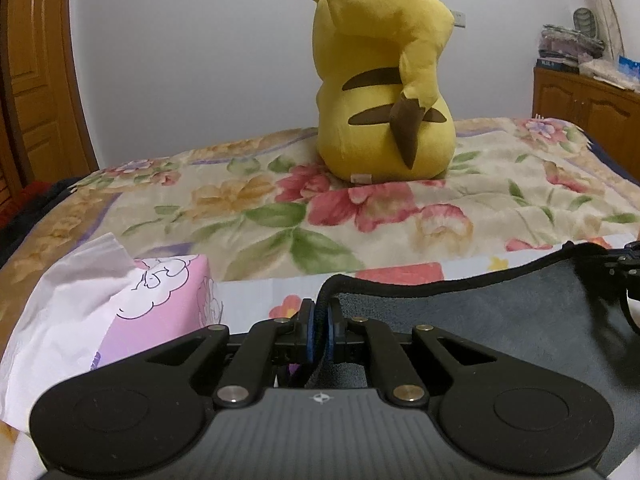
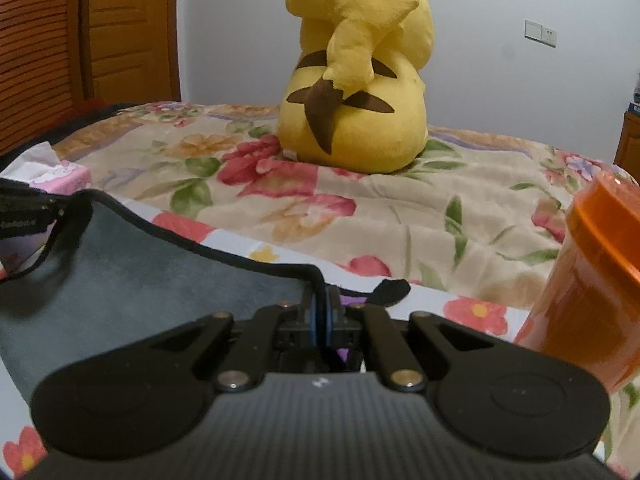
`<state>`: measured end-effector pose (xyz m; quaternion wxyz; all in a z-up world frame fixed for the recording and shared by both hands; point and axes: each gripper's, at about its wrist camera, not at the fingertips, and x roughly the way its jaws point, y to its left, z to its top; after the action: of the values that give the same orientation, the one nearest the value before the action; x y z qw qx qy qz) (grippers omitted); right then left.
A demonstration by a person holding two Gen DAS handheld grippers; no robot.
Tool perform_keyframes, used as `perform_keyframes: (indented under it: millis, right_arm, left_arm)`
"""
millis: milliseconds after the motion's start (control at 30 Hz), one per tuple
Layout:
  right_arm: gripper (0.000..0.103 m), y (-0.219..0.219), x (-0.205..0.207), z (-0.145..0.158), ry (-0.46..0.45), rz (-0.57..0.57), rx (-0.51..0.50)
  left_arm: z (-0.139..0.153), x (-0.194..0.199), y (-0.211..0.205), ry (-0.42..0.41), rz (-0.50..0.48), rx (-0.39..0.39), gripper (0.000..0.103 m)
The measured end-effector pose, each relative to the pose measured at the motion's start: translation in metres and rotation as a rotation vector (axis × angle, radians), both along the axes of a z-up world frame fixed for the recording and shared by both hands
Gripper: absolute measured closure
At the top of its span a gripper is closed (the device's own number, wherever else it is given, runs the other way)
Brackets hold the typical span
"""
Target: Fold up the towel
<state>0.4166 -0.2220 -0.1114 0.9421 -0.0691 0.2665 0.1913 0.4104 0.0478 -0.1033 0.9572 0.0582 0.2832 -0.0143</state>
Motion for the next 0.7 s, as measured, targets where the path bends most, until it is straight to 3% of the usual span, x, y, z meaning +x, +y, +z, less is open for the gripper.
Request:
perform_keyframes:
  millis: [167, 267, 700]
  right_arm:
    - [0.088, 0.0, -0.002, 0.0, 0.001, -0.008, -0.018]
    - [0.052, -0.003, -0.009, 0.004, 0.003, -0.016, -0.003]
    - [0.05, -0.009, -0.069, 0.043, 0.019, -0.015, 0.061]
  left_arm:
    - [0.002, -0.006, 0.002, 0.007, 0.001, -0.011, 0.067]
    - [0.007, -0.013, 0.001, 0.015, -0.013, -0.025, 0.065]
    - [0.046, -0.069, -0.015, 0.016, -0.074, -0.031, 0.056]
